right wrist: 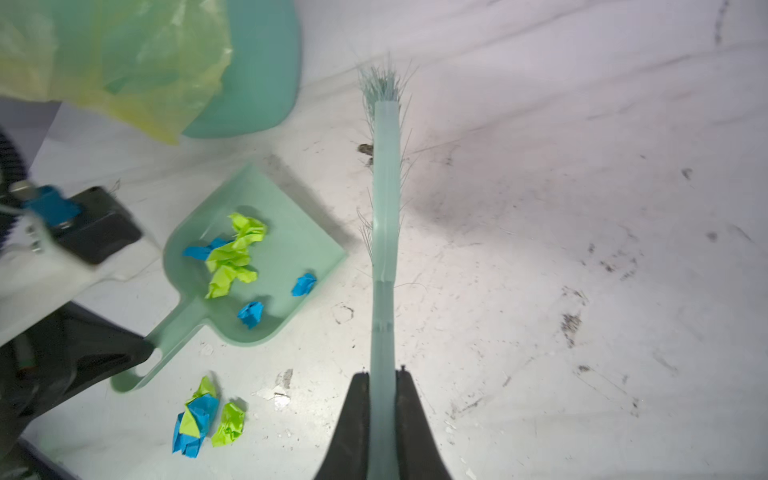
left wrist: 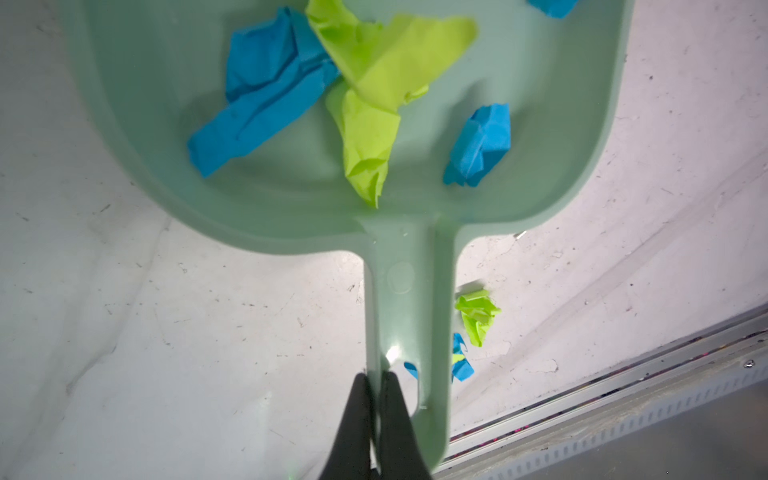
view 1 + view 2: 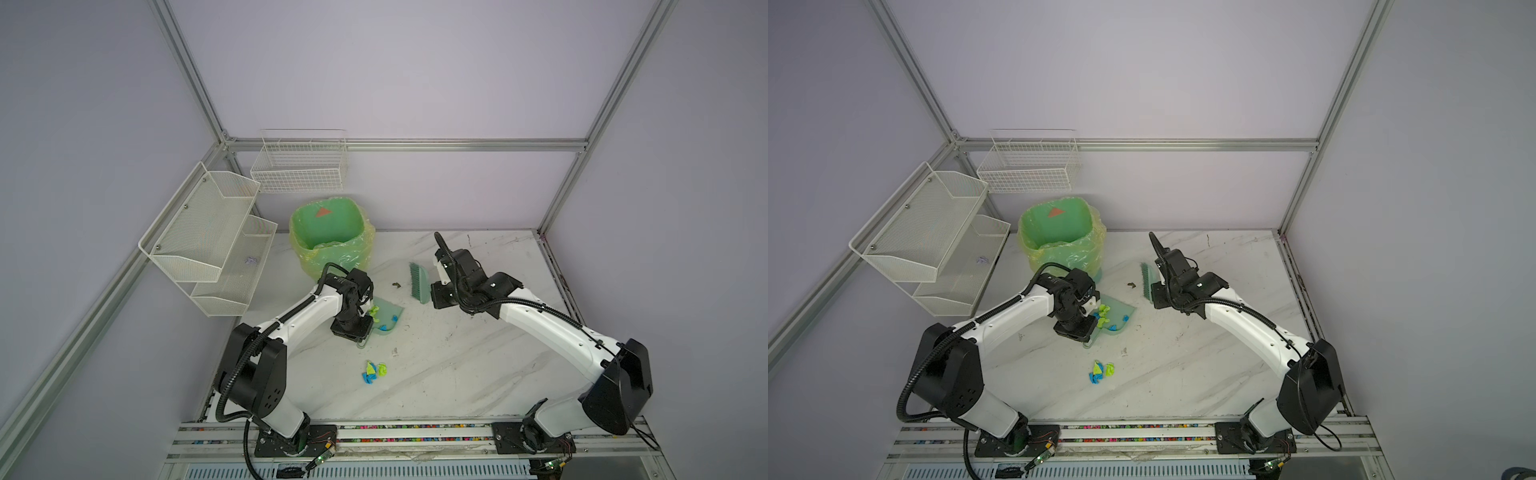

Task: Sweep away the paper scraps from the table
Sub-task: 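Lift the scrap-filled dustpan over the green bin with the left gripper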

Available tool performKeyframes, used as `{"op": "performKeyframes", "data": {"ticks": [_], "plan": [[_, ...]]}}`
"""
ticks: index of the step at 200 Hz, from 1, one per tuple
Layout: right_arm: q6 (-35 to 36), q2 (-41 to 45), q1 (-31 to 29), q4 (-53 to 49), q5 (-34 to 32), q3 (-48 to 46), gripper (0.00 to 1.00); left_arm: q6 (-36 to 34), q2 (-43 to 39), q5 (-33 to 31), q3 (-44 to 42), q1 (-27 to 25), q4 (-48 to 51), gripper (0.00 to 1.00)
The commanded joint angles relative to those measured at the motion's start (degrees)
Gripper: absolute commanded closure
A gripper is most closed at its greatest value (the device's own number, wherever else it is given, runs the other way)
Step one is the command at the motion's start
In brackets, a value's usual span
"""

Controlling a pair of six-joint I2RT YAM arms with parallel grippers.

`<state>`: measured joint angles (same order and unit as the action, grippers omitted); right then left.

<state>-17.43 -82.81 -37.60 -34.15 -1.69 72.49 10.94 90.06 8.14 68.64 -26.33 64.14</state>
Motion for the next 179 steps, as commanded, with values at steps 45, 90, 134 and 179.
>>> {"op": "performKeyframes", "data": {"ticks": [45,90,134,179], "plan": [[-5.77,7.06,1.83,0.15,-3.41,-5.5,1.0,0.8,-5.42,2.19,12.88,-2.21,3.25,1.0],[-6.5,8.96,1.9,0.31,-2.52,-7.4,1.0,3.47,-5.25,2.82,22.1,-4.08,6.06,1.0],[-7.32,10.48,1.92,1.14,-2.55,-10.23,1.0,2.28,-1.47,-0.87,34.89,-4.27,12.16,1.0],[-8.15,12.12,1.93,1.35,-1.61,-11.92,1.0,-1.25,3.09,-8.35,50.43,-3.96,19.45,1.0]]}}
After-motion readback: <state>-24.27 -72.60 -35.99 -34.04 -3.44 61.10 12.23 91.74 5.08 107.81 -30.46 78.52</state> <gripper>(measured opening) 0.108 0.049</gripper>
